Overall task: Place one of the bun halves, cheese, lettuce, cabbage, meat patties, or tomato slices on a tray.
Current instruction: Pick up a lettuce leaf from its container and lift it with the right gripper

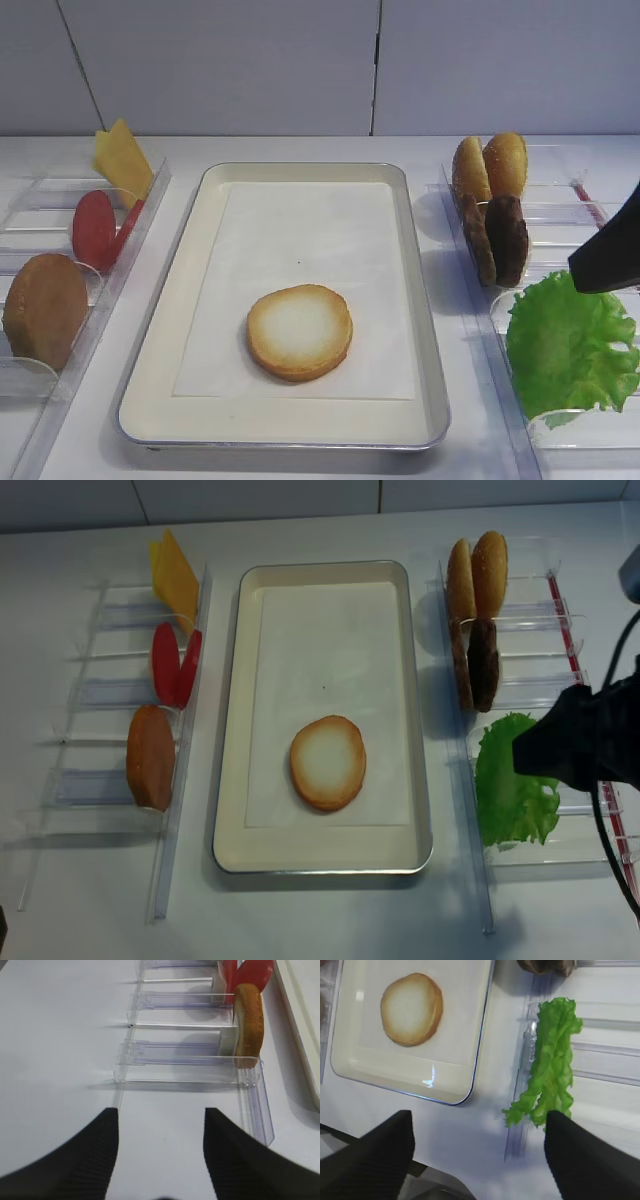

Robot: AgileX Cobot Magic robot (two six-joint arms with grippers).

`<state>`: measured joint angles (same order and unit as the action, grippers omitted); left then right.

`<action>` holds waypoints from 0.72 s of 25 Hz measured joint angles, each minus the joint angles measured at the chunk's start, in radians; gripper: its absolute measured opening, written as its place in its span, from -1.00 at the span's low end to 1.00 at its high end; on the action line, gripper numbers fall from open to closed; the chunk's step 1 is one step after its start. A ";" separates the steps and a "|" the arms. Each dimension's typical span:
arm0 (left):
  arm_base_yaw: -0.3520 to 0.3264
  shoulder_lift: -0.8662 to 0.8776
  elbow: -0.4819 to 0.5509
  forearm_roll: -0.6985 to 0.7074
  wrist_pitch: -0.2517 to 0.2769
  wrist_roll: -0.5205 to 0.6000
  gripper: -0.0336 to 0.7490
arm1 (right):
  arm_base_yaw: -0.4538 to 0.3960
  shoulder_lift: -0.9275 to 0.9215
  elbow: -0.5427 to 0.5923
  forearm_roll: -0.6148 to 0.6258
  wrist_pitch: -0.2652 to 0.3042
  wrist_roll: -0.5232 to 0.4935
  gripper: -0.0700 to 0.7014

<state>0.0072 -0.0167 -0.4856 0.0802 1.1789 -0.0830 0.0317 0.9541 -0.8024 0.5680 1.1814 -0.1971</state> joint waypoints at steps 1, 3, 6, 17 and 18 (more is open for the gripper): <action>0.000 0.000 0.000 0.000 0.000 0.000 0.10 | 0.000 0.021 0.000 0.000 -0.005 -0.005 0.59; 0.000 0.000 0.000 0.000 0.000 0.000 0.10 | 0.000 0.056 0.000 0.005 -0.017 -0.023 0.59; 0.000 0.000 0.000 0.000 0.000 0.000 0.10 | 0.000 0.107 0.000 0.022 -0.033 -0.047 0.59; 0.000 0.000 0.000 0.000 0.000 0.000 0.10 | 0.000 0.232 -0.002 0.036 -0.073 -0.087 0.59; 0.000 0.000 0.000 0.000 0.000 0.000 0.10 | 0.000 0.240 -0.002 0.038 -0.078 -0.095 0.59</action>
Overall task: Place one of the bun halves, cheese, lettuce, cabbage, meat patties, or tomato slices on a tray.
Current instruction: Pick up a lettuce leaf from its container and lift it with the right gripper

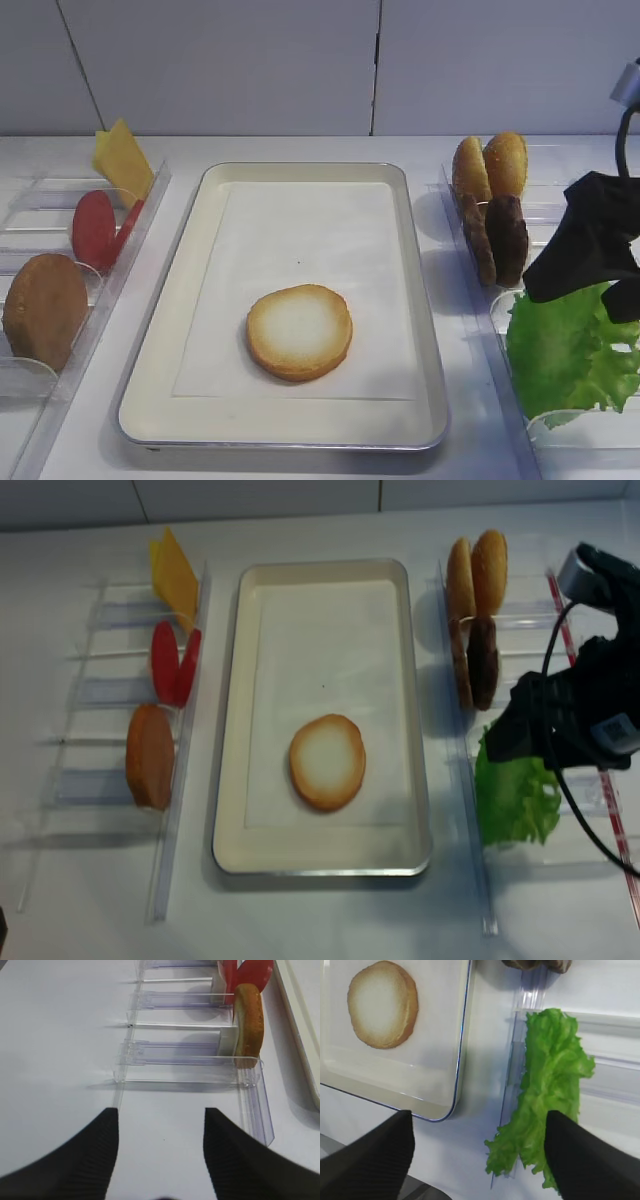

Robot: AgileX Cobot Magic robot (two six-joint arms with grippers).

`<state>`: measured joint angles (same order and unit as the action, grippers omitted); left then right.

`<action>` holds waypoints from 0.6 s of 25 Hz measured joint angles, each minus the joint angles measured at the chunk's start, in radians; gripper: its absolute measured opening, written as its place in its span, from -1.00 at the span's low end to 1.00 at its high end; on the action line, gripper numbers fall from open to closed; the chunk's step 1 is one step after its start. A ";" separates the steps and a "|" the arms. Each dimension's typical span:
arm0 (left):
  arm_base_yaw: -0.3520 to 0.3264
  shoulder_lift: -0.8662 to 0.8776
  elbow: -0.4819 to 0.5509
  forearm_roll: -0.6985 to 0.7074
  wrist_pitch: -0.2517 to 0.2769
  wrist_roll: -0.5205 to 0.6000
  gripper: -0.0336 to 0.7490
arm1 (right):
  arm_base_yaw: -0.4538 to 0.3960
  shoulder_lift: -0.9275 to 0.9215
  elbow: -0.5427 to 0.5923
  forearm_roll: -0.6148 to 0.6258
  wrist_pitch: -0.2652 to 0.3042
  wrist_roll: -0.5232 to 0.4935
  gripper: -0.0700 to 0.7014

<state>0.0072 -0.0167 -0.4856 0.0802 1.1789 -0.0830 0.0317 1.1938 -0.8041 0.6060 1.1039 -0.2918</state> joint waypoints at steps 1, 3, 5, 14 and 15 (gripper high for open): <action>0.000 0.000 0.000 0.000 0.000 0.000 0.10 | 0.000 0.008 0.000 0.000 -0.005 -0.002 0.59; 0.000 0.000 0.000 0.000 0.000 0.000 0.10 | 0.000 0.023 0.000 0.000 -0.013 -0.014 0.59; 0.000 0.000 0.000 0.000 0.000 0.000 0.09 | 0.000 0.037 0.000 0.002 -0.018 -0.018 0.58; 0.000 0.000 0.000 0.000 0.000 0.000 0.09 | 0.000 0.078 -0.006 -0.009 -0.032 -0.034 0.42; 0.000 0.000 0.000 0.000 0.000 0.000 0.09 | 0.000 0.080 -0.006 -0.017 -0.039 -0.036 0.42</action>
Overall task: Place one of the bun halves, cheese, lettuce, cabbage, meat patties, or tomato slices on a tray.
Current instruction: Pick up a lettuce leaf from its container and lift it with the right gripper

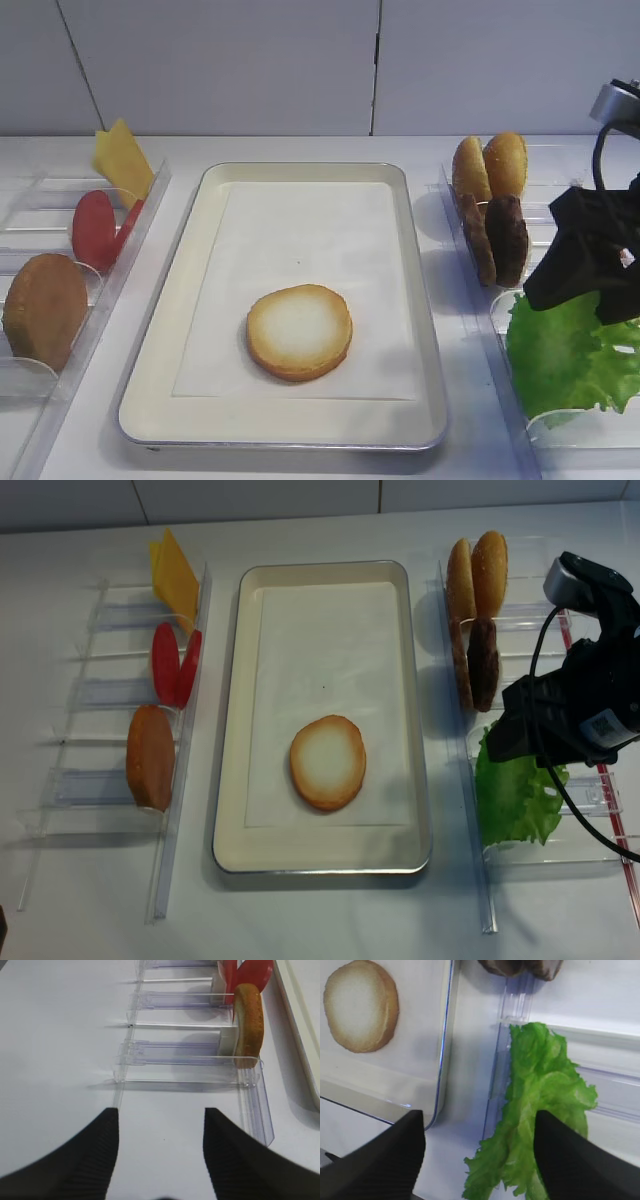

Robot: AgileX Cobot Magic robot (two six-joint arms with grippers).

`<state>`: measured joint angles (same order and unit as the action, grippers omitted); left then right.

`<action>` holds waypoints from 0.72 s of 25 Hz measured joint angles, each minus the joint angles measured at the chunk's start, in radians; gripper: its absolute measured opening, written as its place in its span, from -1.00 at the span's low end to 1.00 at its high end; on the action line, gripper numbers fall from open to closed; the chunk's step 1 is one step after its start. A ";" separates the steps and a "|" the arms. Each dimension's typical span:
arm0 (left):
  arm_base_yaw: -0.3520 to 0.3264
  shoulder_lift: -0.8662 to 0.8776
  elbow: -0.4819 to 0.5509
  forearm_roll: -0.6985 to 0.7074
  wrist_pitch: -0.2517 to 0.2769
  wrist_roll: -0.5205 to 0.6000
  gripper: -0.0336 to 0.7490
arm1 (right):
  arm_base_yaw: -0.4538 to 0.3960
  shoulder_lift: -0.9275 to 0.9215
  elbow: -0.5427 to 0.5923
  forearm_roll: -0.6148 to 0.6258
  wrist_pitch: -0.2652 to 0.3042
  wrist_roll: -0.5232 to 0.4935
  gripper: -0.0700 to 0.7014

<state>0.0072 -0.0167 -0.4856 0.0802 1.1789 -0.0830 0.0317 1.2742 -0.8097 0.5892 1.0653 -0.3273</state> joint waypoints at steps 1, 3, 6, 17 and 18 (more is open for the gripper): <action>0.000 0.000 0.000 0.000 0.000 0.000 0.09 | 0.000 0.003 0.000 -0.008 -0.005 0.000 0.42; 0.000 0.000 0.000 0.000 0.000 0.000 0.09 | 0.000 0.005 0.000 -0.022 -0.018 0.004 0.37; 0.000 0.000 0.000 0.000 0.000 0.000 0.09 | 0.000 0.005 0.000 -0.027 -0.026 0.007 0.22; 0.000 0.000 0.000 0.000 0.000 0.000 0.09 | 0.000 0.005 0.000 -0.029 -0.052 -0.003 -0.67; 0.000 0.000 0.000 0.000 0.000 0.000 0.09 | 0.000 0.005 0.000 -0.029 -0.056 -0.006 -0.71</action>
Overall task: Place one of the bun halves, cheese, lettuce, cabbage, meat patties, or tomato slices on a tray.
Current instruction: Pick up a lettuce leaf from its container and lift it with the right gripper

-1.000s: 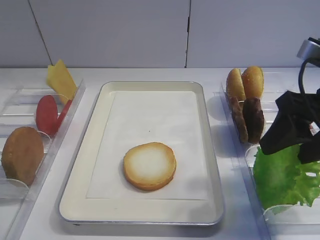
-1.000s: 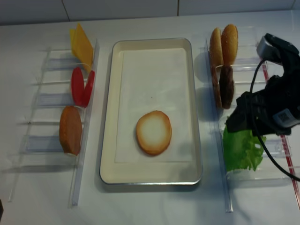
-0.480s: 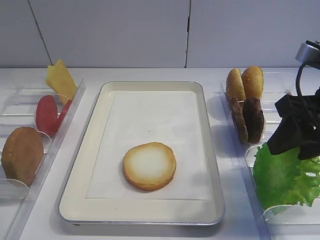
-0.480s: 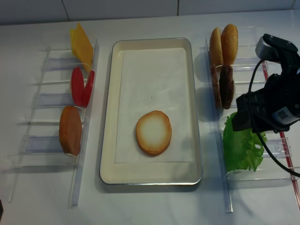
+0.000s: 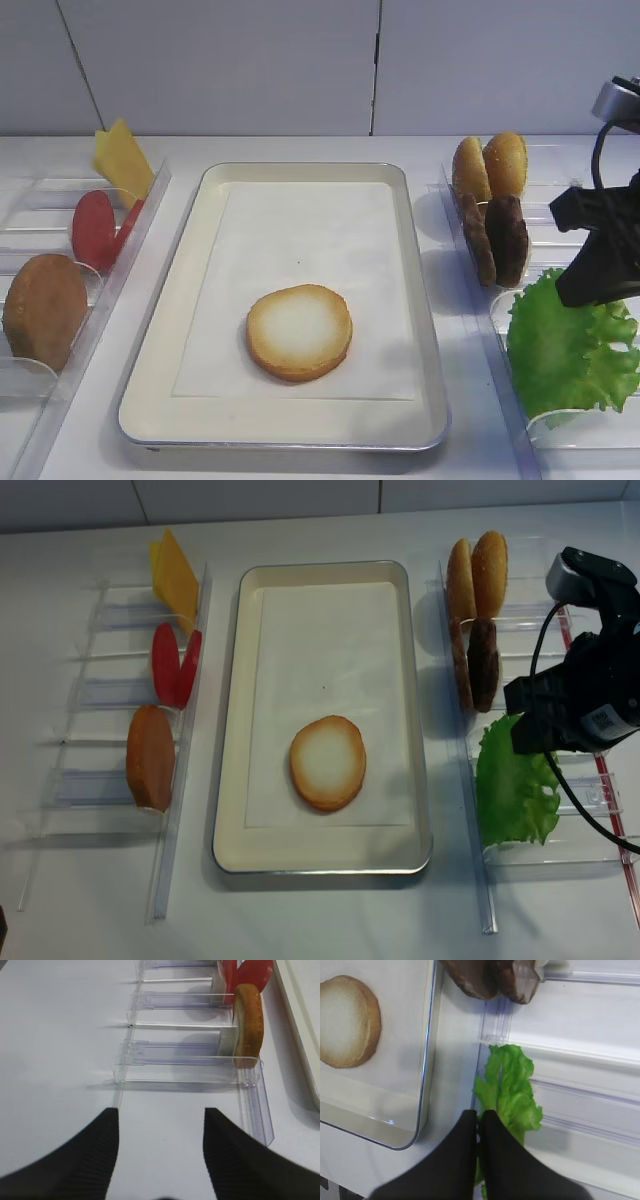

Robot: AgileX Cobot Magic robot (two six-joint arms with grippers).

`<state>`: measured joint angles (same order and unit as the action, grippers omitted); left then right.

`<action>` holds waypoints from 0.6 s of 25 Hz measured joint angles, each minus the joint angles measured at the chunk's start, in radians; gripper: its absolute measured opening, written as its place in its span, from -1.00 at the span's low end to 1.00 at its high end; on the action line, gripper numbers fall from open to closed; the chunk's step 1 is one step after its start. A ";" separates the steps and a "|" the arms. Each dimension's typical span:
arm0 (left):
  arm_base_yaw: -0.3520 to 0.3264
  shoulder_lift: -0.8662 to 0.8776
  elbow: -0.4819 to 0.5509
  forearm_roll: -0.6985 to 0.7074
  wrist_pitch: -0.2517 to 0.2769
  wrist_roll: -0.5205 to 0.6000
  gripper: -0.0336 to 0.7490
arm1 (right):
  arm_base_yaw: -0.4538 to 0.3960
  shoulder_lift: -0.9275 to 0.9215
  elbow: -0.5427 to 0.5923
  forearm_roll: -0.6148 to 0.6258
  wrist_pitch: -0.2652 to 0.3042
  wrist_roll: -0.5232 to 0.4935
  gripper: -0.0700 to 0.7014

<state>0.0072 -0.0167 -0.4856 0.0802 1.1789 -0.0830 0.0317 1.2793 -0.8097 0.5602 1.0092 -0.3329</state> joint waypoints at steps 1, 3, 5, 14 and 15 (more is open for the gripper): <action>0.000 0.000 0.000 0.000 0.000 0.000 0.09 | 0.000 0.000 0.000 -0.002 -0.004 -0.002 -0.72; 0.000 0.000 0.000 0.000 0.000 0.000 0.09 | 0.000 0.000 0.000 -0.002 -0.006 -0.012 -0.72; 0.000 0.000 0.000 0.000 0.000 0.000 0.09 | 0.000 0.000 0.000 -0.002 -0.002 -0.018 -0.72; 0.000 0.000 0.000 0.000 0.000 0.000 0.09 | 0.000 -0.090 0.000 0.028 0.063 -0.042 -0.72; 0.000 0.000 0.000 0.000 0.000 0.000 0.09 | 0.000 -0.113 0.000 0.038 0.070 -0.044 -0.72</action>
<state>0.0072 -0.0167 -0.4856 0.0802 1.1789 -0.0830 0.0317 1.1663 -0.8097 0.5986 1.0794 -0.3771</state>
